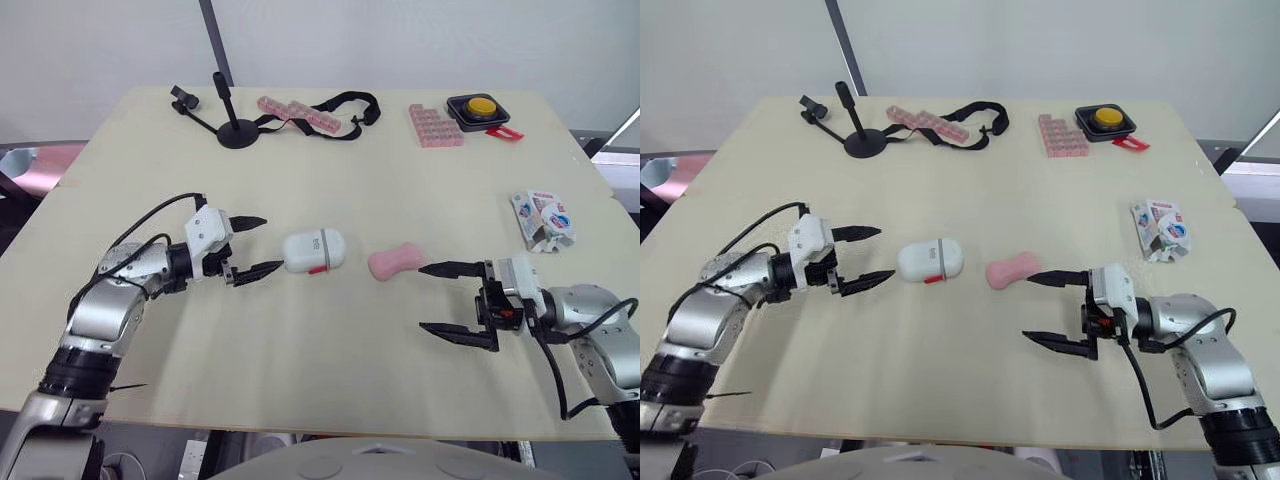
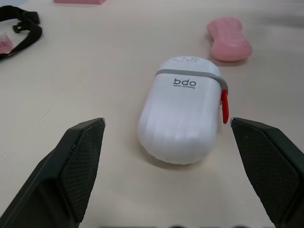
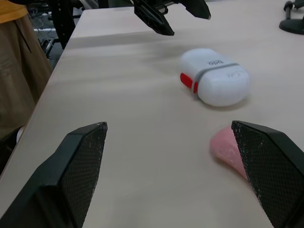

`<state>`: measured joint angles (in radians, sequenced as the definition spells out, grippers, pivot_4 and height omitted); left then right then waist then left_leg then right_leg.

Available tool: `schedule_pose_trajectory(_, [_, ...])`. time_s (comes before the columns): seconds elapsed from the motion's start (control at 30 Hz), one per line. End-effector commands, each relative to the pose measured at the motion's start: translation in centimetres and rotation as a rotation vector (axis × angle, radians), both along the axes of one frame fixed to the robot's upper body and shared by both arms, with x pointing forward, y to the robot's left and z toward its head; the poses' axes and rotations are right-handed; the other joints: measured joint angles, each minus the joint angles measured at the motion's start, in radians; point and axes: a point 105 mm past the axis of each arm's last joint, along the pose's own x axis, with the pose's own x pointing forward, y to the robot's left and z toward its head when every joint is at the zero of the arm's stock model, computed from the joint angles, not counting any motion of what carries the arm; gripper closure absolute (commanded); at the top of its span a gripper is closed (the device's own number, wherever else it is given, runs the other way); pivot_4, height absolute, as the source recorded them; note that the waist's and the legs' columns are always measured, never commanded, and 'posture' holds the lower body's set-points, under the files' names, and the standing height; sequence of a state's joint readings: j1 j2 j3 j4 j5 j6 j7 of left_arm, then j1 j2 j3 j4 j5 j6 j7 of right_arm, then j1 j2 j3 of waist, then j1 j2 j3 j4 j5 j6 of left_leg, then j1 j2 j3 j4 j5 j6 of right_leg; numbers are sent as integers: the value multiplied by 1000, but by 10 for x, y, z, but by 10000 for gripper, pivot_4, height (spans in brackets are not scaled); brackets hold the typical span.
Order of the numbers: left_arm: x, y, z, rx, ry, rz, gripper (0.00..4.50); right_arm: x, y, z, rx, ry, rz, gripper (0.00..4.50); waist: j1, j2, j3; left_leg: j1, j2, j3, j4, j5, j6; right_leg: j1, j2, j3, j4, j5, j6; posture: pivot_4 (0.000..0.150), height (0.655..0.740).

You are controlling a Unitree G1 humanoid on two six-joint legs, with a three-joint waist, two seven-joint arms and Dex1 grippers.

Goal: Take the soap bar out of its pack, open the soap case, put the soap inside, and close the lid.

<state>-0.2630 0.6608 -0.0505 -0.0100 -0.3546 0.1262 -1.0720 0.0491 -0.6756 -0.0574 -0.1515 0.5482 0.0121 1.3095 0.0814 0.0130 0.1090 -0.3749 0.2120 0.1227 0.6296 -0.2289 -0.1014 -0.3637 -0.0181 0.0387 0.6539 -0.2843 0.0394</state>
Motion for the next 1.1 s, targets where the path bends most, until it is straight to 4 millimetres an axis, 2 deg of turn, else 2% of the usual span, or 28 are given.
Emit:
schedule_pose_trajectory(0.03, [4, -3, -6, 76, 26, -74, 0, 0, -12, 7, -5, -37, -31, 332, -1, 0, 0, 0, 0, 0, 0, 0, 0, 0, 0, 0, 0, 0, 0, 1500, 7395])
schedule_pose_trajectory(0.27, [30, -17, -10, 131, 7, -113, 0, -1, -28, 10, 52, -15, -107, 332, 3, 0, 0, -1, -1, 0, 0, 0, 0, 0, -1, -1, 0, 0, 0, 1500, 7395])
schedule_pose_trajectory(0.43, [41, -25, -13, 145, -8, -129, 0, 5, -41, 9, 104, 1, -220, 332, 3, 0, 0, -2, -6, -1, 0, 1, 2, 1, -6, -1, 0, 0, 0, 1500, 7395])
schedule_pose_trajectory(0.7, [42, -37, -12, 134, -23, -191, 0, 3, -71, -12, 69, 17, -351, 332, 5, -1, 0, -4, -10, -3, 0, 2, 5, 2, -10, -4, 0, 0, 0, 1500, 7395])
schedule_pose_trajectory(0.93, [42, -42, -6, 126, -41, -249, 0, 2, -74, -16, 54, 21, -347, 332, 0, -1, 1, -7, -10, -3, 0, 2, 5, 2, -10, -5, 0, 0, 0, 1500, 7395])
schedule_pose_trajectory(1.1, [37, -48, -12, 152, -38, -300, 0, 4, -73, -18, 52, 20, -344, 332, 2, -1, 1, -8, -10, -3, 0, 2, 5, 2, -10, -6, 0, 0, 0, 1500, 7395])
